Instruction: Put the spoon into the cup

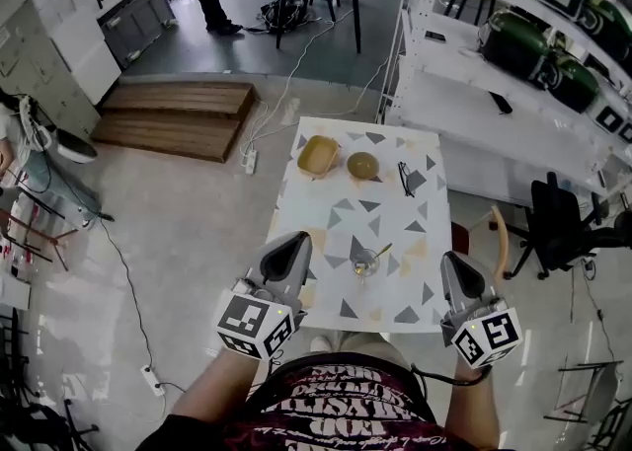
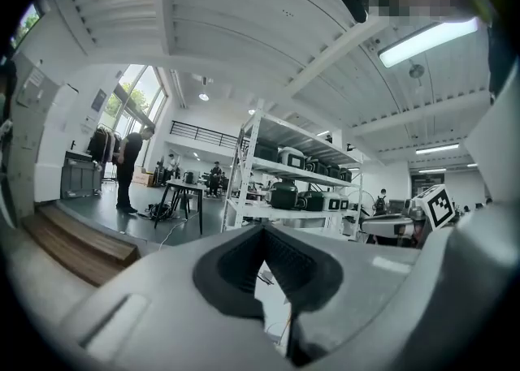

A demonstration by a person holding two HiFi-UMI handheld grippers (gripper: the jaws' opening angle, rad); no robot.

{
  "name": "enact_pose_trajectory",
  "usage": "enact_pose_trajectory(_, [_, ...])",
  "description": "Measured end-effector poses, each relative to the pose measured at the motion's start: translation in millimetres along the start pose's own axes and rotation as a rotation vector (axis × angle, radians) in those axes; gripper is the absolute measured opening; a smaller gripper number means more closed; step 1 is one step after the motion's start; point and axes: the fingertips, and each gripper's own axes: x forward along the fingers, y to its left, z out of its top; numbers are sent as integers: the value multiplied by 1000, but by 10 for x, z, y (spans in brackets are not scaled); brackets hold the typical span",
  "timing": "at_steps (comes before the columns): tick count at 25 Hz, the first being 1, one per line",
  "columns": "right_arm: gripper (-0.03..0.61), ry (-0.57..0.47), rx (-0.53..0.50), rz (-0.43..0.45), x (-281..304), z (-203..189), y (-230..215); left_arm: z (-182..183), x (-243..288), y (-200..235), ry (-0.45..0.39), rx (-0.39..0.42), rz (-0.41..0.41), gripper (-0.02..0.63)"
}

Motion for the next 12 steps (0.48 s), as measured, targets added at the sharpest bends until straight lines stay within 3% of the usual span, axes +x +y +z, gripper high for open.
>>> enact_pose_trajectory(12, [28,8,2,-1,-6,15,56,8,61,4,-4,5,-10,1])
